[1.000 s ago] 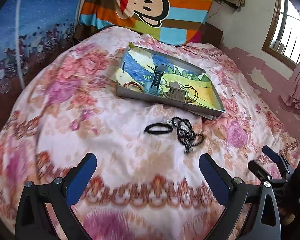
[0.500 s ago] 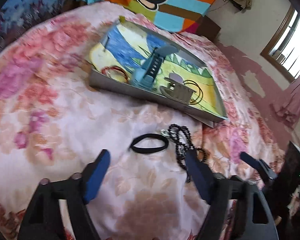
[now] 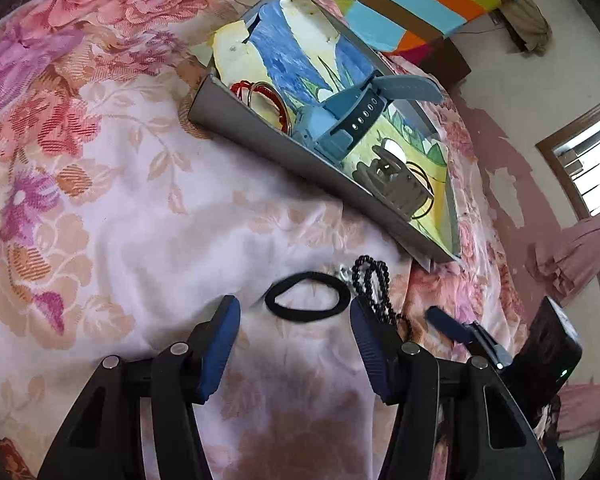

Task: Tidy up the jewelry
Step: 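Grasp the black hair tie with the left tool while the right tool grasps the black bead necklace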

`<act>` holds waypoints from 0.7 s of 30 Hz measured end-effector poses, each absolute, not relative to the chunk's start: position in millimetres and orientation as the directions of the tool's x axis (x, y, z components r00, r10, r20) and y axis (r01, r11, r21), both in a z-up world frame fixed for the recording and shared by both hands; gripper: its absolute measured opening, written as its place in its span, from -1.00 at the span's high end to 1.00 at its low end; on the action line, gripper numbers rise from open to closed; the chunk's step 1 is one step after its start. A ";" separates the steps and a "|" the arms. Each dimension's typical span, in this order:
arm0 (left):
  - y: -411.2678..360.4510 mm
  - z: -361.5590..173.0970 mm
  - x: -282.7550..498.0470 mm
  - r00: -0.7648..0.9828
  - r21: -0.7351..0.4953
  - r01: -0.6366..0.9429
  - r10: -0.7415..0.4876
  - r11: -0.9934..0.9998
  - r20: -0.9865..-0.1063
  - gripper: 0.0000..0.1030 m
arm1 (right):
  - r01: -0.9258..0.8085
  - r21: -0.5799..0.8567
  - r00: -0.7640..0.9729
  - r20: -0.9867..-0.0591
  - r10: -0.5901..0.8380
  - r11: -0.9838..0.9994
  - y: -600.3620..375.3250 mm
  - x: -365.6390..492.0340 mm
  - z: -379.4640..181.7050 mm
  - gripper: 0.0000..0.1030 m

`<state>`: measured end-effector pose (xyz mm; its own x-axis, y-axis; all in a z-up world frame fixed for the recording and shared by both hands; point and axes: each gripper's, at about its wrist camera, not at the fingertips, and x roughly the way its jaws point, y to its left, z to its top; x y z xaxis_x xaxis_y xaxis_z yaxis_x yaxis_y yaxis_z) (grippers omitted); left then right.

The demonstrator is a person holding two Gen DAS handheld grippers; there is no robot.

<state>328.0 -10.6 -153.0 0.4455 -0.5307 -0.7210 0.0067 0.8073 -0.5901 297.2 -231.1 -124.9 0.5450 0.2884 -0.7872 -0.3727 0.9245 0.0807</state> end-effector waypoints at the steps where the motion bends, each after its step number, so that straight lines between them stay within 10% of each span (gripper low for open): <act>1: -13.3 -153.9 330.3 0.442 -0.590 0.008 -0.532 0.807 -0.722 -0.04 | -0.386 0.068 0.539 -0.792 0.285 0.920 -227.4 298.5 -126.2 -0.37; 13: -28.4 -170.4 347.1 0.398 -0.551 -0.023 -0.498 0.834 -0.771 0.73 | -0.426 0.114 0.480 -0.813 0.331 0.898 -212.2 316.6 -141.5 -0.14; 21: -29.4 -174.6 347.4 0.395 -0.564 -0.021 -0.512 0.825 -0.763 0.87 | -0.407 0.156 0.498 -0.788 0.362 0.900 -213.0 309.2 -142.8 0.48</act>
